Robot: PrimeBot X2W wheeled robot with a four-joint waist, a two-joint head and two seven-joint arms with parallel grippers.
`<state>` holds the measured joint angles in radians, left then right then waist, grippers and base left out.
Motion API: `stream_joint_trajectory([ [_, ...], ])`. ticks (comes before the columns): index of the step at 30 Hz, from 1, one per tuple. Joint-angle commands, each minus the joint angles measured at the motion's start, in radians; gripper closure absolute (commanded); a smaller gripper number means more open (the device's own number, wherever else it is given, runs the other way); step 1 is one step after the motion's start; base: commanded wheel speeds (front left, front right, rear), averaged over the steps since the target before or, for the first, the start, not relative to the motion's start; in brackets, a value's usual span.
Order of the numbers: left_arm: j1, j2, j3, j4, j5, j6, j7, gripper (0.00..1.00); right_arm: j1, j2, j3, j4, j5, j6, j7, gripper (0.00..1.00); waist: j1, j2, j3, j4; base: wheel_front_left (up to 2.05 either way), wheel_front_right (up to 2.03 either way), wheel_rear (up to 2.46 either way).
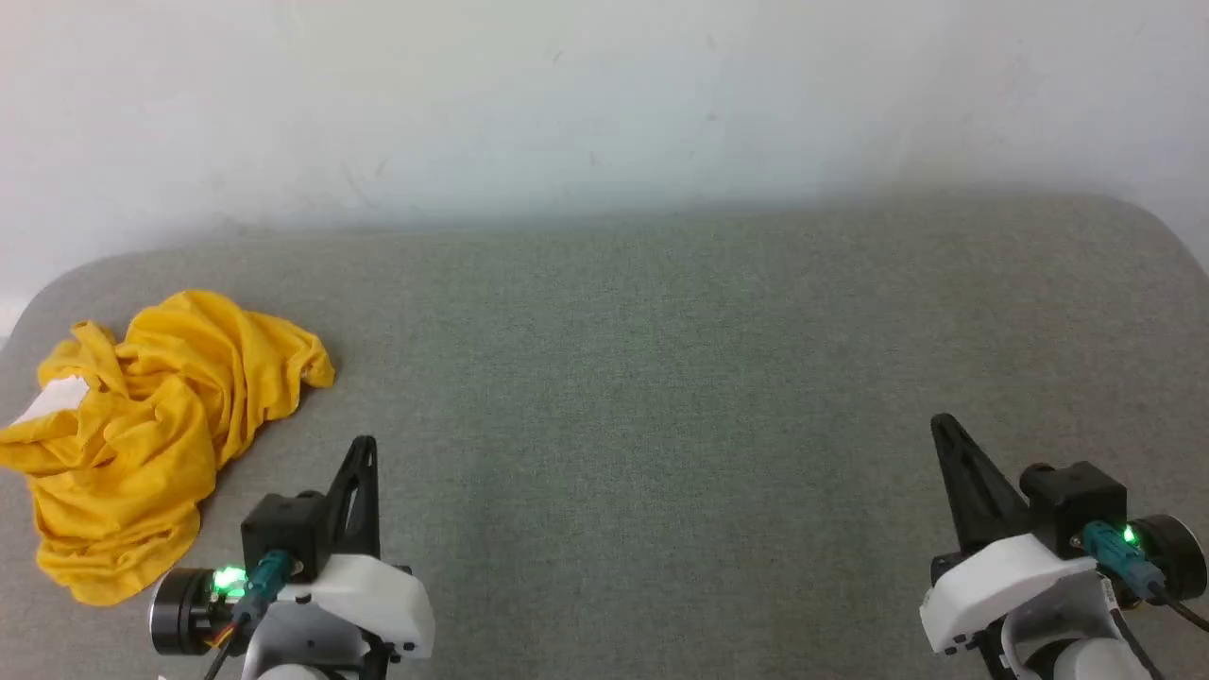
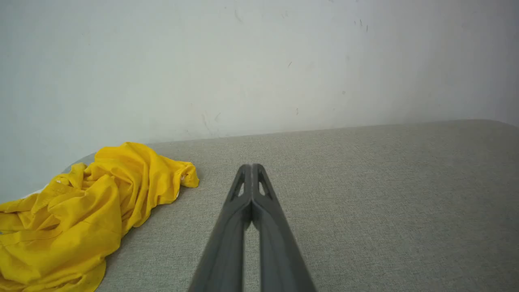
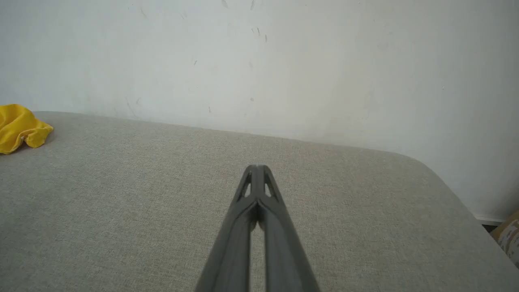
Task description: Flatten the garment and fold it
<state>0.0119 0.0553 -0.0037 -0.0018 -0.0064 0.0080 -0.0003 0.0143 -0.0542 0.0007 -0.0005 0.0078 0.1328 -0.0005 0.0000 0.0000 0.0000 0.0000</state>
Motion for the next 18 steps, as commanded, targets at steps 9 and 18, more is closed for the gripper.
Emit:
stream_joint_trajectory([
  [9, -0.012, -0.005, 0.004, 0.002, 0.006, -0.008, 0.000, 0.00, -0.014, 0.004, -0.001, 0.000, -0.008, -0.002, 0.000, 0.00, 0.0000, 0.0000, 0.000, 0.000, 0.00, 0.00, 0.00],
  [18, 0.005, 0.000, -0.003, 0.002, -0.011, 0.001, -0.010, 0.00, 0.006, -0.001, -0.009, 0.003, 0.011, 0.000, -0.010, 0.00, 0.0000, 0.0000, 0.000, 0.000, 0.00, 0.00, 0.00],
])
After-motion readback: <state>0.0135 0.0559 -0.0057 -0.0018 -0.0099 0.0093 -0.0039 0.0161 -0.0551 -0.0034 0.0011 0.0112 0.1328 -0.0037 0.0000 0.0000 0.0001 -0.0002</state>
